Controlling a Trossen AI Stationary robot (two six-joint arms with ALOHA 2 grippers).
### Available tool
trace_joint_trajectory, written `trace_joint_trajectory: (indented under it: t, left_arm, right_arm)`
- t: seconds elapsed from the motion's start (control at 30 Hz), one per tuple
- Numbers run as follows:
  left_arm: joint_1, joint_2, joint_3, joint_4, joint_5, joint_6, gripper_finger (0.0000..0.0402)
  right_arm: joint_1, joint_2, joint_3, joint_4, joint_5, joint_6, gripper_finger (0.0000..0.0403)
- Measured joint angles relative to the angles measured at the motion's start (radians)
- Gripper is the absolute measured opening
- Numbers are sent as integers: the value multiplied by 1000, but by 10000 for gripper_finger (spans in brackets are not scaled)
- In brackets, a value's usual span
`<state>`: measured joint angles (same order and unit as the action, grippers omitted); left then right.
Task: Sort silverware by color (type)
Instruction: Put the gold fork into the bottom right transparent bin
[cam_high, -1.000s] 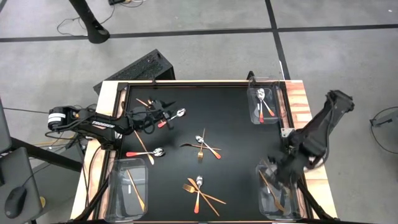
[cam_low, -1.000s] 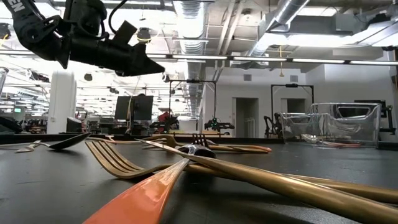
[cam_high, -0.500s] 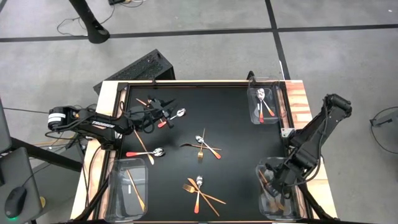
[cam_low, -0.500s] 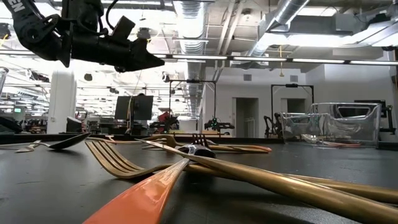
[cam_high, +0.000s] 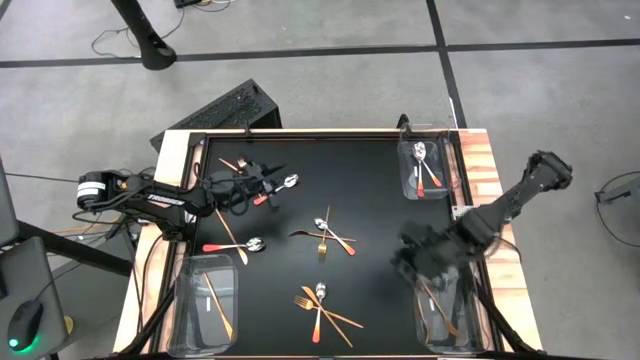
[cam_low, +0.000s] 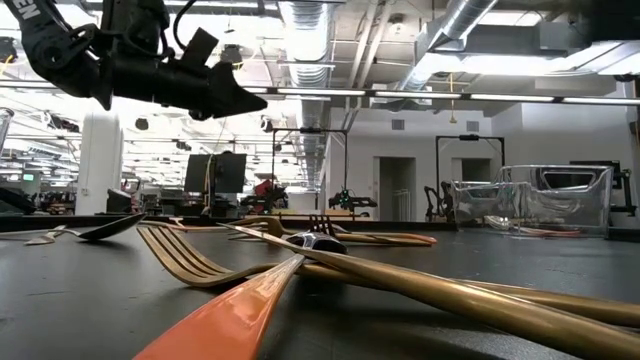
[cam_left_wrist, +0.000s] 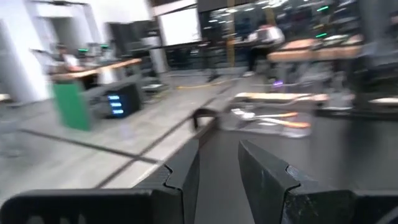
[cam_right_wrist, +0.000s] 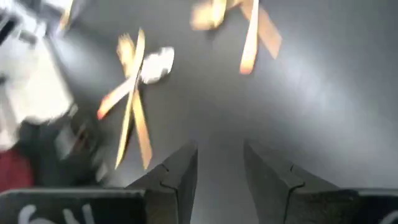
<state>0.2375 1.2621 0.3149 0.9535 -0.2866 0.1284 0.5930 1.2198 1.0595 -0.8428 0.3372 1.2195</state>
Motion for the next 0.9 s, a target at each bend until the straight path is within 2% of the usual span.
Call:
trace_joint_trajectory:
  t: [0.17, 0.3, 0.43, 0.5, 0.7, 0.9]
  left_arm:
    - [-2, 0, 0, -35, 125, -58, 100]
    - [-4, 0, 0, -119, 140, -88, 100]
    - [-4, -1, 0, -198, 140, -93, 100]
    - [-4, -11, 0, -239, 140, -105, 100]
    - [-4, -62, 0, -345, 135, -115, 100]
    - [-4, -113, 0, -379, 118, -110, 100]
  right_arm:
    - [-217, 122, 0, 93, 22, -291, 145]
    - [-355, 273, 0, 355, 38, -507, 141]
    - [-435, 425, 0, 709, -82, -725, 141]
    - [-465, 485, 0, 816, -135, -778, 141]
    - [-539, 638, 34, 884, -168, -826, 141]
    - [-539, 769, 113, 888, -226, -889, 140]
